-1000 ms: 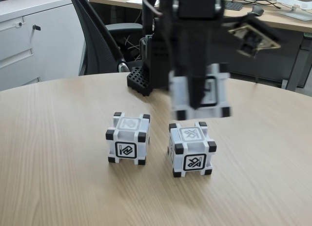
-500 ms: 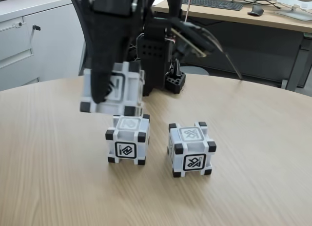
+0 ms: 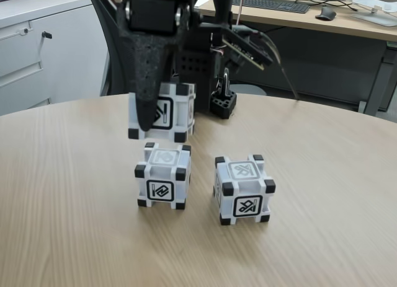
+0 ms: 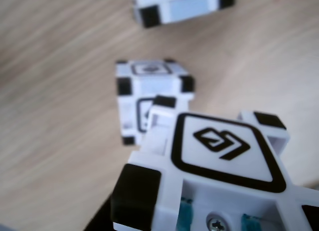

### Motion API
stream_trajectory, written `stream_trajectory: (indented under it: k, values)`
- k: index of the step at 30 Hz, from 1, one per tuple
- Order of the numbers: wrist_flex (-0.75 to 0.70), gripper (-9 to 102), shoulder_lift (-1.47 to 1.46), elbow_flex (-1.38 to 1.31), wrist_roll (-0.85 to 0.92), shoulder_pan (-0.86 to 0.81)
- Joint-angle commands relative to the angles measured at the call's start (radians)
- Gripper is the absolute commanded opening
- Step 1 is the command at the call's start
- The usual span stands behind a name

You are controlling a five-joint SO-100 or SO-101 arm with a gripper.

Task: Stack cubes from left to right.

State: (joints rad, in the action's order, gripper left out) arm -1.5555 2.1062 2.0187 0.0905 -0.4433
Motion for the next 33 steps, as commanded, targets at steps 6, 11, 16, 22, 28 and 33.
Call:
stream_trajectory:
  k: [6, 11, 16, 22, 28, 33]
  values:
    - [-0.017, 0, -0.101, -0.04, -0.002, -0.008]
    - [-0.017, 0, -0.152, -0.04, -0.003, -0.009]
    - [-0.009, 0, -0.155, -0.04, -0.015, -0.009]
    - [-0.014, 0, -0.155, -0.037, -0.034, -0.009]
    - [-0.017, 18, -0.153, -0.037, 0.0, -0.009]
    - [-0.017, 32, -0.153, -0.032, 0.02, -0.009]
